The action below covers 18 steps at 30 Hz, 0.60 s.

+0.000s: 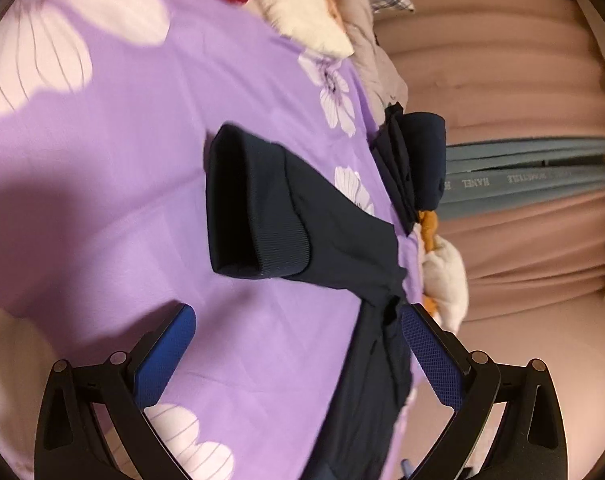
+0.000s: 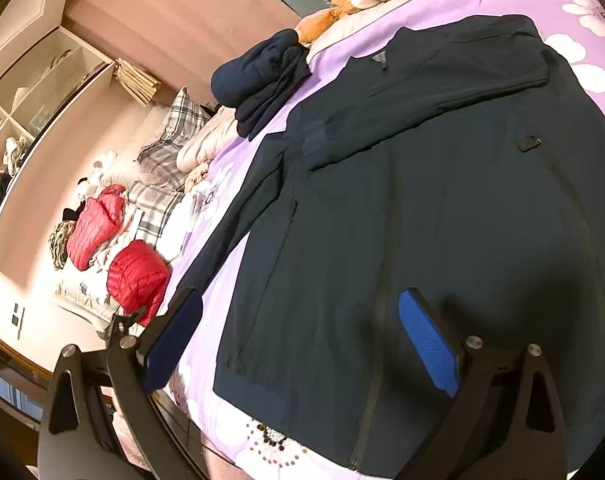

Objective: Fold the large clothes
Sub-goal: 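Grasp the other sleeve's cuff with the left tool and lift it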

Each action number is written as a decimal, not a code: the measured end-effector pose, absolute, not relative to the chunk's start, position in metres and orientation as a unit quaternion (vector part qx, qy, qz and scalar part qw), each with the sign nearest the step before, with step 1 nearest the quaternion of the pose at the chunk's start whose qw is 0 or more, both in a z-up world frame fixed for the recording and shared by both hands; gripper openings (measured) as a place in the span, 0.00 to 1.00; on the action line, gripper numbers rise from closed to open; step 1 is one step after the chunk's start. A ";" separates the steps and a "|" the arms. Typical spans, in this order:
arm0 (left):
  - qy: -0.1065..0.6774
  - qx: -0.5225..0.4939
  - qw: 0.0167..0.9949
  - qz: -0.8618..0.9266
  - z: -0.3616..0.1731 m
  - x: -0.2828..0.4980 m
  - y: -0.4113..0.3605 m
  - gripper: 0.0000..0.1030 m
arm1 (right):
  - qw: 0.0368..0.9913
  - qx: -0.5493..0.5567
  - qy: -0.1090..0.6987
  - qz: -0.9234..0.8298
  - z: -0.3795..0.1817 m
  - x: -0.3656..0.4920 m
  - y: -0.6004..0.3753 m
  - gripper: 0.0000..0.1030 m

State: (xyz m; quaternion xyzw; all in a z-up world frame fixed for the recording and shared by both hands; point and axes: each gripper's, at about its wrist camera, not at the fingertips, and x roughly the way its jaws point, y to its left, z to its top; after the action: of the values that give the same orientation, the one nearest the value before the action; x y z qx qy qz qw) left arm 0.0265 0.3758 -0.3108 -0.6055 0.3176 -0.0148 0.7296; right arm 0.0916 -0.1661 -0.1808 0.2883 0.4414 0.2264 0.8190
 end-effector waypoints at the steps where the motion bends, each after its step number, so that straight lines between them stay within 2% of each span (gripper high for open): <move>1: 0.316 -0.613 0.724 -0.018 -0.315 0.029 0.376 0.98 | 0.819 0.288 0.442 0.226 -0.180 0.091 -0.165 0.96; 9: 0.322 -0.632 0.705 -0.027 -0.324 0.055 0.377 0.98 | 0.825 0.289 0.441 0.204 -0.180 0.088 -0.175 0.96; 18: 0.284 -0.664 0.692 0.008 -0.329 0.071 0.388 0.98 | 0.829 0.284 0.439 0.198 -0.179 0.088 -0.178 0.96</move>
State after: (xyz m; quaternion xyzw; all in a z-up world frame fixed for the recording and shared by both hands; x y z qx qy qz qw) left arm 0.0711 0.3881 -0.3285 -0.6635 0.2837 0.0085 0.6922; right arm 0.0878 -0.1782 -0.1789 0.2836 0.4393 0.1979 0.8291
